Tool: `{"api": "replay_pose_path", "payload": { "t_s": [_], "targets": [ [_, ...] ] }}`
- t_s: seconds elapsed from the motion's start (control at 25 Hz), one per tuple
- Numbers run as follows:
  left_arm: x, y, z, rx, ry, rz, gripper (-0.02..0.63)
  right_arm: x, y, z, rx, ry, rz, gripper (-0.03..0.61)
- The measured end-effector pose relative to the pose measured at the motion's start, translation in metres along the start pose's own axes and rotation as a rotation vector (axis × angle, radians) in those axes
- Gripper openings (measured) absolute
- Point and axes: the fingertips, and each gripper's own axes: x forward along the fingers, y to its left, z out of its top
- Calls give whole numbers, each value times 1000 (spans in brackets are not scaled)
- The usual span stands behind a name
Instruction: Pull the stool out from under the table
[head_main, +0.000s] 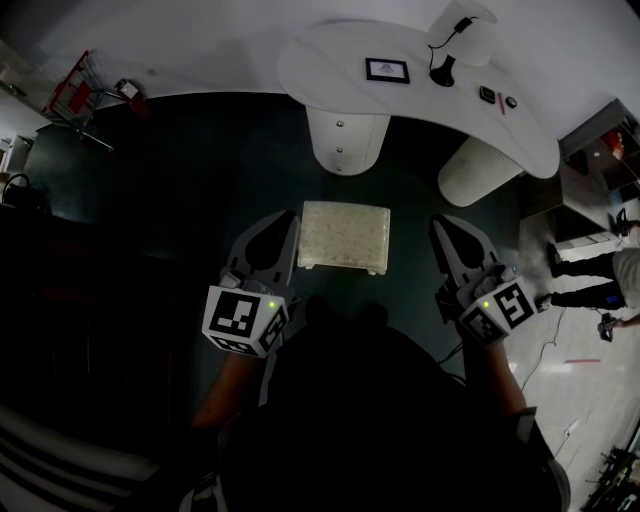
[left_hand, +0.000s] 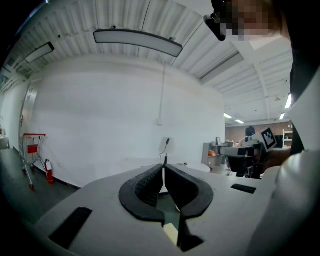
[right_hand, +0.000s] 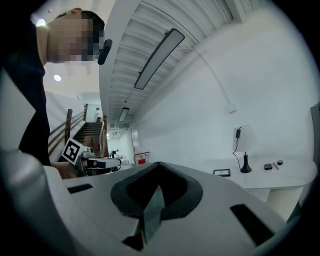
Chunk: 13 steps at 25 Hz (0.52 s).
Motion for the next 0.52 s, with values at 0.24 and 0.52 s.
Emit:
{"api": "replay_pose_path", "payload": {
  "t_s": [0.24, 0.52],
  "targets": [
    [0, 0, -1, 0, 12, -6, 25, 1, 2, 0, 5, 4, -1, 15],
    [1, 9, -5, -2, 21, -10, 25, 8, 4, -2, 10, -1, -7, 15]
  ]
}}
